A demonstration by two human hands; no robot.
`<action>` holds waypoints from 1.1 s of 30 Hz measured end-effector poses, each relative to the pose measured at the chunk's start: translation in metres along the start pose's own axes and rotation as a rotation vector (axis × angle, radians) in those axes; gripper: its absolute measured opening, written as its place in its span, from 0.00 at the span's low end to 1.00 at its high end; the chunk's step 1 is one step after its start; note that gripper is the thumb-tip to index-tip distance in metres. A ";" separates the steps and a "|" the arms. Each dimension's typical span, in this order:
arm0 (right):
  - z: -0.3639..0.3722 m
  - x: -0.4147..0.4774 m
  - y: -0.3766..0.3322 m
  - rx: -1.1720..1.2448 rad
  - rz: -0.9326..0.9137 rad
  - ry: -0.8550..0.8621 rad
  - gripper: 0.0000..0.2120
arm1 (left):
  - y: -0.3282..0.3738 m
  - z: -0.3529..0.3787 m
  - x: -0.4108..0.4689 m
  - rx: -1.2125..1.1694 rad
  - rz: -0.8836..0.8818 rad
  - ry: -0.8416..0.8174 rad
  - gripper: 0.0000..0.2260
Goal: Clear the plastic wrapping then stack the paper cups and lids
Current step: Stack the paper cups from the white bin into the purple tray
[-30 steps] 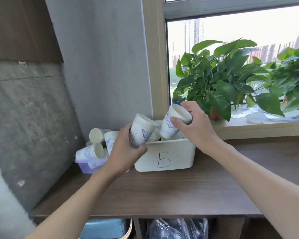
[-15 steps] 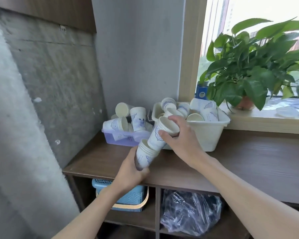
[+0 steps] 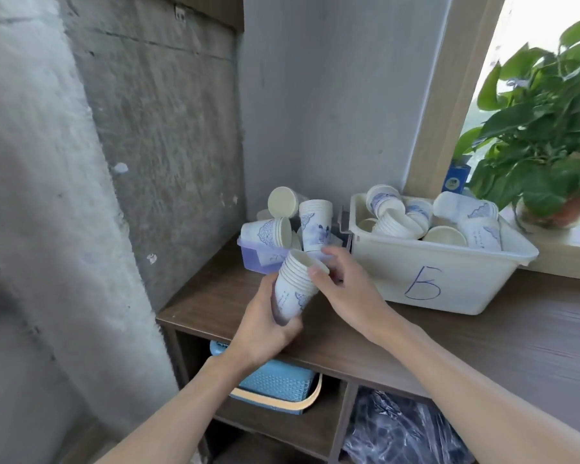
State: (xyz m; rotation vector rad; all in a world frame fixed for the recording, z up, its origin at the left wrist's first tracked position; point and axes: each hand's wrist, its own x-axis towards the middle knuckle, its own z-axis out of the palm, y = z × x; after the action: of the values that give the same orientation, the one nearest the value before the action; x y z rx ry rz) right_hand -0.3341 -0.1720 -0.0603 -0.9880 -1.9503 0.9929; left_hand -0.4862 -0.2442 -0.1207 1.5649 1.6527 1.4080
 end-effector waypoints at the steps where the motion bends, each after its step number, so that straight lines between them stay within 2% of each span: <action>1: 0.006 0.004 0.001 0.004 0.011 -0.006 0.20 | -0.002 -0.002 0.002 -0.004 0.009 0.004 0.28; 4: 0.027 0.015 0.003 0.055 -0.012 -0.049 0.18 | -0.007 -0.012 0.010 -0.063 0.033 0.048 0.30; 9: 0.053 0.035 0.012 0.040 -0.003 -0.126 0.25 | -0.015 -0.029 0.022 -0.106 0.066 0.129 0.39; 12: 0.060 0.048 0.007 0.022 -0.014 -0.080 0.19 | -0.025 -0.037 0.029 -0.122 0.072 0.179 0.37; 14: 0.062 0.059 -0.002 0.047 -0.020 0.025 0.14 | -0.028 -0.040 0.031 -0.120 0.061 0.235 0.35; 17: 0.066 0.078 -0.013 0.141 0.026 0.138 0.12 | -0.031 -0.040 0.033 -0.088 0.065 0.262 0.35; 21: 0.070 0.094 -0.010 0.185 0.143 0.119 0.05 | -0.034 -0.037 0.033 -0.062 0.059 0.296 0.36; 23: 0.072 0.098 -0.007 0.171 0.158 0.112 0.09 | -0.036 -0.036 0.033 -0.050 0.060 0.292 0.37; 25: 0.075 0.102 -0.005 0.152 0.161 0.124 0.07 | -0.035 -0.036 0.032 -0.037 0.068 0.287 0.37; 28: 0.075 0.102 -0.006 0.144 0.094 0.158 0.03 | -0.031 -0.036 0.030 -0.020 0.086 0.285 0.35; 33: 0.062 0.091 -0.010 0.157 -0.081 0.211 0.05 | -0.025 -0.035 0.027 -0.014 0.094 0.289 0.35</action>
State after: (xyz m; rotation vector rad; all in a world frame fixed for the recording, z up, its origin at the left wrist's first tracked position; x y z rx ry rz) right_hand -0.4300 -0.1170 -0.0561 -0.8804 -1.6985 0.9406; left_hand -0.5344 -0.2275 -0.1219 1.5045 1.7424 1.7602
